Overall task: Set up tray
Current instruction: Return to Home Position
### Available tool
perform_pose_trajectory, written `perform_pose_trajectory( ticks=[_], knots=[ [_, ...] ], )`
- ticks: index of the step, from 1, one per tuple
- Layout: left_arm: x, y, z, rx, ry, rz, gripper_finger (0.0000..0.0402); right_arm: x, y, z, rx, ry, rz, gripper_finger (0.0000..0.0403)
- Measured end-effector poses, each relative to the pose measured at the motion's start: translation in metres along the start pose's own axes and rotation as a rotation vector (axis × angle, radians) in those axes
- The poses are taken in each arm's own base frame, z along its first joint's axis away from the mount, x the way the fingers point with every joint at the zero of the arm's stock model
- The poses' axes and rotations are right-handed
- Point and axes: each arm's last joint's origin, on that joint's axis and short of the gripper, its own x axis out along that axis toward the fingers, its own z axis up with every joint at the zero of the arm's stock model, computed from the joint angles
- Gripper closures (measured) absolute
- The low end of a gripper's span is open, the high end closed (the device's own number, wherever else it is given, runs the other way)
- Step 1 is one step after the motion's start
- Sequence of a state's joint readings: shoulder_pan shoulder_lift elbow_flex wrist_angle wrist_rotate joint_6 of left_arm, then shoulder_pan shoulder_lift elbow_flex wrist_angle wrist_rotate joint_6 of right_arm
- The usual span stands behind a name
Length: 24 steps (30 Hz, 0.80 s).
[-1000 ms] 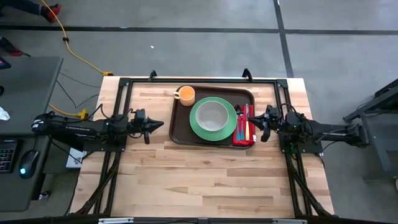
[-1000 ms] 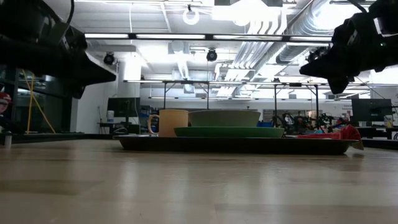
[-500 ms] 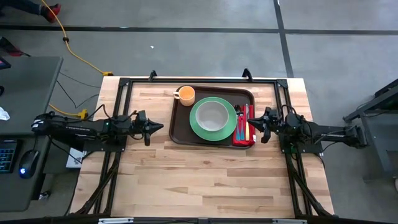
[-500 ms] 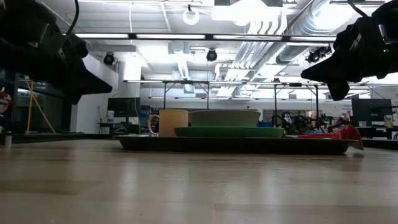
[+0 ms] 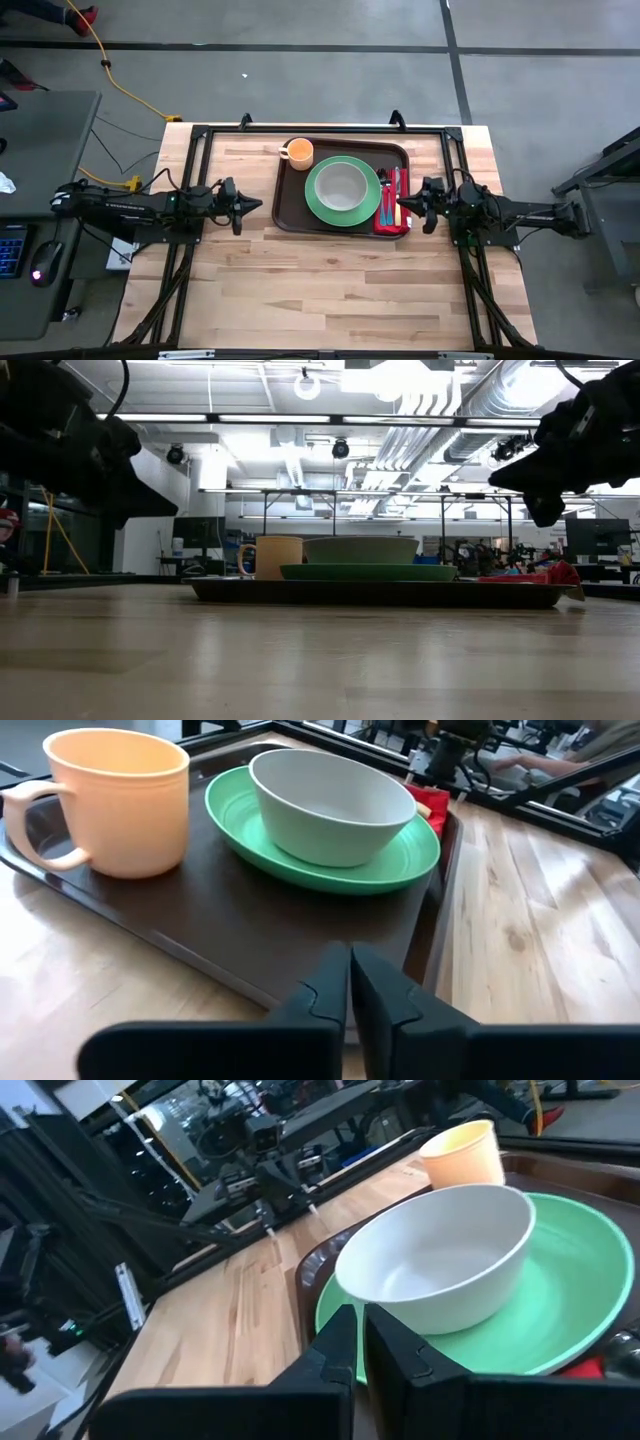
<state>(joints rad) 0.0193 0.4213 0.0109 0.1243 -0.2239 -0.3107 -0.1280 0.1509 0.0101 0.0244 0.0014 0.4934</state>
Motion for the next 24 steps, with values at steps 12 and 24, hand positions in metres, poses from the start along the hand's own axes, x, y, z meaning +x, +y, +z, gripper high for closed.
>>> perform_pose_trajectory(
  ticks=[12,24],
  knots=[
    [0.0000,0.0004,0.0000,0.000,-0.003,0.012,0.0333,0.0000,0.0002,-0.0002,0.002,0.005,0.007,0.0403],
    [0.0000,0.0006,-0.0004,0.000,-0.001,0.014,0.0339,0.0000,0.0002,-0.0002,0.003,0.004,0.008,0.0403]
  ],
)
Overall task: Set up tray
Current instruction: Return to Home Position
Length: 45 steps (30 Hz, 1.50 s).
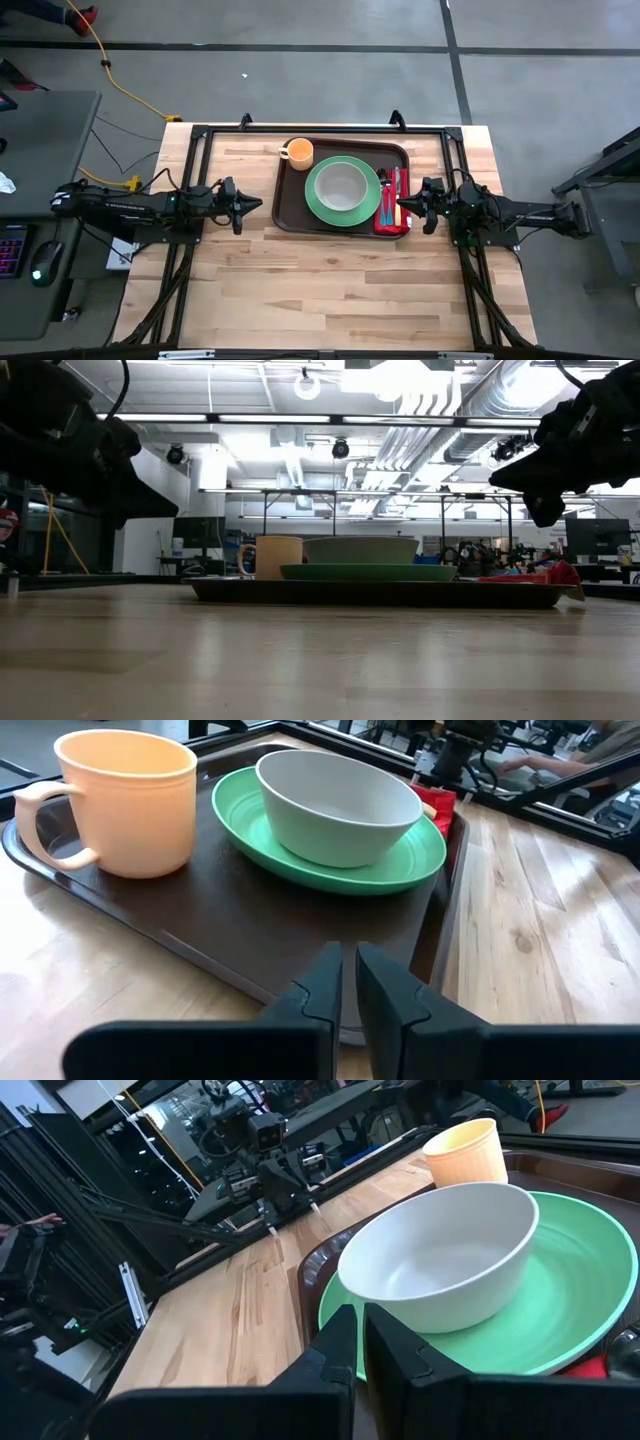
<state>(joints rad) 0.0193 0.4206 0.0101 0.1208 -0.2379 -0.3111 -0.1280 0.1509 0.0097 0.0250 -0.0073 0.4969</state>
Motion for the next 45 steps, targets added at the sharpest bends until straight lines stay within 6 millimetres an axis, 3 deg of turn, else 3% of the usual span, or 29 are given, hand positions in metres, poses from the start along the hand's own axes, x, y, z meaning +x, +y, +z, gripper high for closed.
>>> perform_pose_trajectory(
  ticks=[11,33,45],
  knots=[
    [-0.007,0.001,0.002,-0.009,-0.034,-0.012,0.0339,0.000,0.000,0.000,0.000,0.000,0.000,0.0402],
    [-0.027,0.000,0.022,-0.074,-0.290,-0.095,0.0339,0.000,0.000,0.000,0.000,-0.001,0.001,0.0402],
    [-0.028,0.000,0.023,-0.078,-0.304,-0.099,0.0339,0.000,0.000,0.000,0.000,-0.001,0.001,0.0402]
  ],
)
